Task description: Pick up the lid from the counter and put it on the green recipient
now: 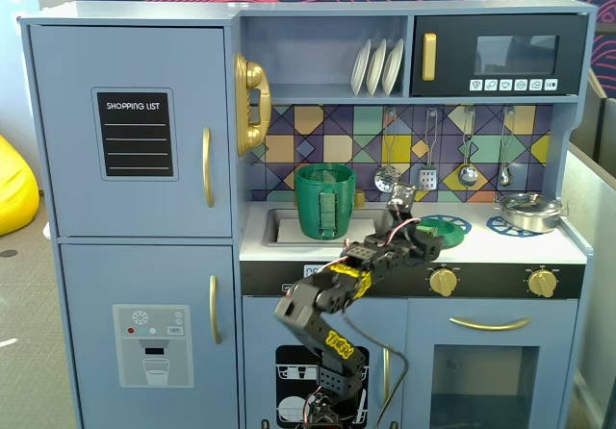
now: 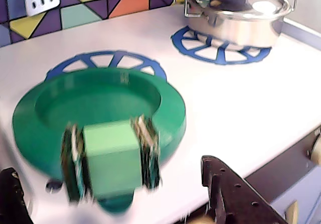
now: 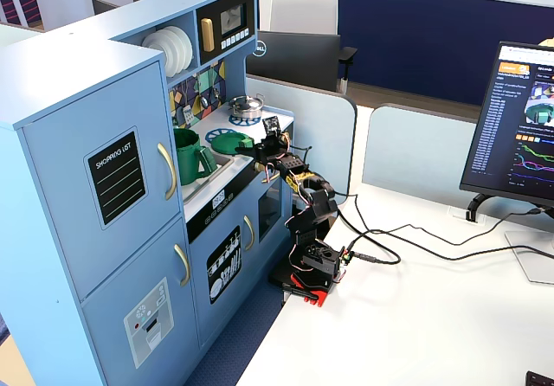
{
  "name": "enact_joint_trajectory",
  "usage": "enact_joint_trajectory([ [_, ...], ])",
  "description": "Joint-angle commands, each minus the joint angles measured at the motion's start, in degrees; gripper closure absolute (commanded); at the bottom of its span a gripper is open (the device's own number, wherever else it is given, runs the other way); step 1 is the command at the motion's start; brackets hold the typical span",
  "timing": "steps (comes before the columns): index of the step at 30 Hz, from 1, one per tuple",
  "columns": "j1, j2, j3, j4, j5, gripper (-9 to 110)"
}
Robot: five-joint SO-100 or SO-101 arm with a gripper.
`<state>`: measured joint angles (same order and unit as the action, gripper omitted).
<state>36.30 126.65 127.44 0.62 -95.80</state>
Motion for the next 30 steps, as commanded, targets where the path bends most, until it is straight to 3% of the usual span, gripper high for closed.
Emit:
enact_joint_trajectory([
  [1,0.18,-5.63,-9.93,-2.29,0.44,63],
  [8,-1.76,-13.01,-14.77,-1.93,0.09,67],
  [11,-2.90,-17.49,-17.84,-1.93,-0.26,74],
  [14,-4.31,-22.06,-21.71,-2.64,1.14,101],
  [22,-5.63,-22.68,-31.55,2.37,1.41,102],
  [30,-10.55,-10.46,-43.42,23.20,2.11,102],
])
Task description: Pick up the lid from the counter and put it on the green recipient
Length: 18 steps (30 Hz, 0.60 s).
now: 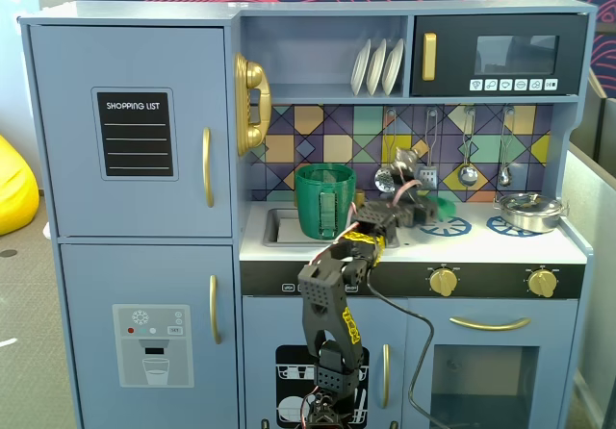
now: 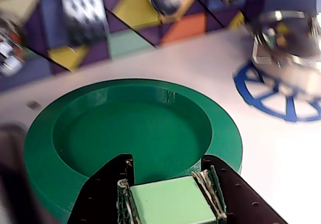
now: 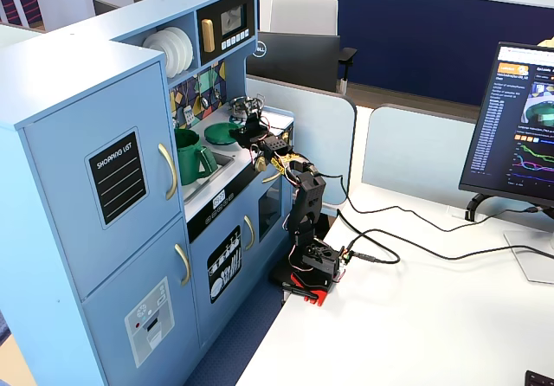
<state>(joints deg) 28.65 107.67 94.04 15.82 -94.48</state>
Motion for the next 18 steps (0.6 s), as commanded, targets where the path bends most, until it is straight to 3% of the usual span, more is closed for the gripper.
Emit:
enact_joint_trajectory([
  [1,-3.69,9.23,-12.30,9.93,0.18,102],
  [8,-8.26,9.58,-25.84,20.57,-1.14,102],
  [18,-18.81,12.04,-25.93,25.31,-0.26,102],
])
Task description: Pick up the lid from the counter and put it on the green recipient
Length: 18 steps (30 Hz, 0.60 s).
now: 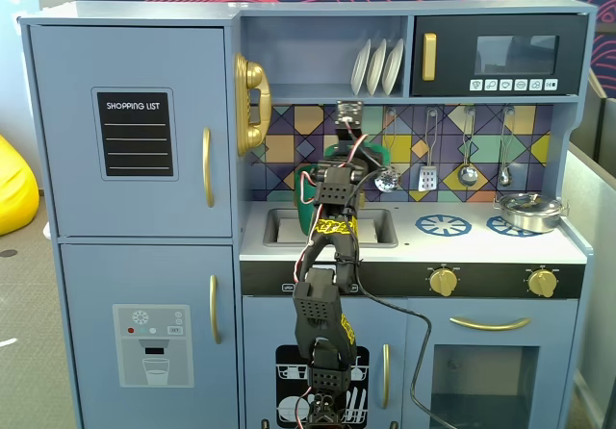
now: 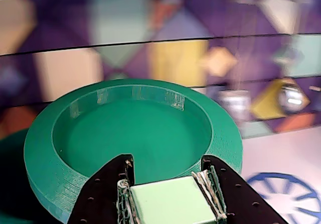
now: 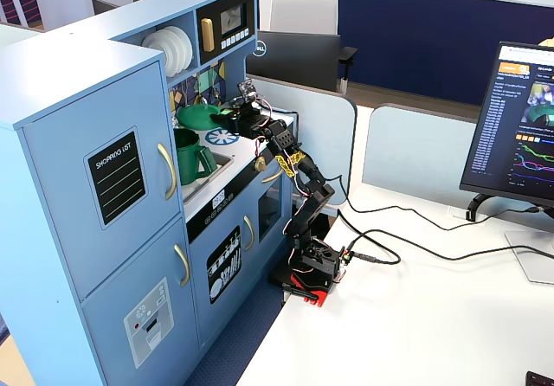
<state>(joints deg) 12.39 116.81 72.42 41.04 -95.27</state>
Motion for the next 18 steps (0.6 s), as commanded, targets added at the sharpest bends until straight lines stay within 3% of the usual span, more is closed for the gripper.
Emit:
enact_joint_trajectory([
  [1,-3.25,2.64,-4.31,0.00,0.79,102],
  [18,-9.23,-6.59,-6.50,-3.43,-1.58,102],
])
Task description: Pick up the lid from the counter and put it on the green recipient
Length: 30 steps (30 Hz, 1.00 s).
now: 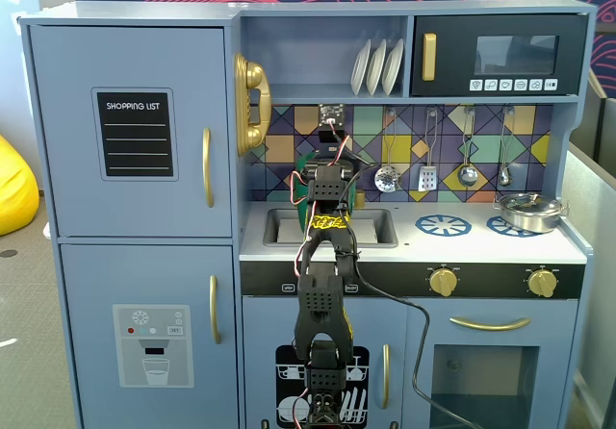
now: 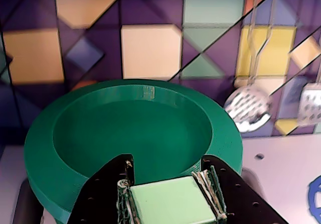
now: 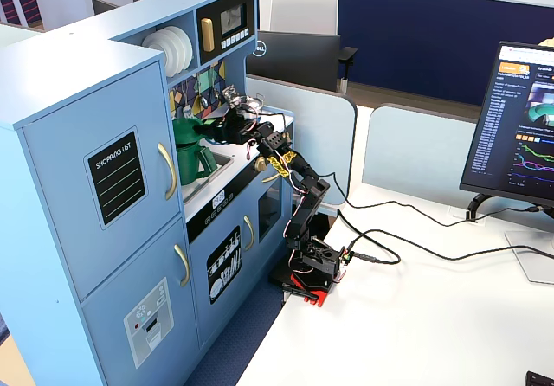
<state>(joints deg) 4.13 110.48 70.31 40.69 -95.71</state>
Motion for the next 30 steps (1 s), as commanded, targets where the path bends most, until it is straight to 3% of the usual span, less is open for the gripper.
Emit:
enact_joint_trajectory([
  [1,-1.05,-0.97,-4.83,-3.08,-1.23,102],
  [11,-2.02,-4.39,-6.59,-3.60,-1.67,102],
  [24,-0.09,-0.35,3.96,-6.42,1.05,101],
  [30,0.00,-0.26,3.25,-13.62,8.35,66],
])
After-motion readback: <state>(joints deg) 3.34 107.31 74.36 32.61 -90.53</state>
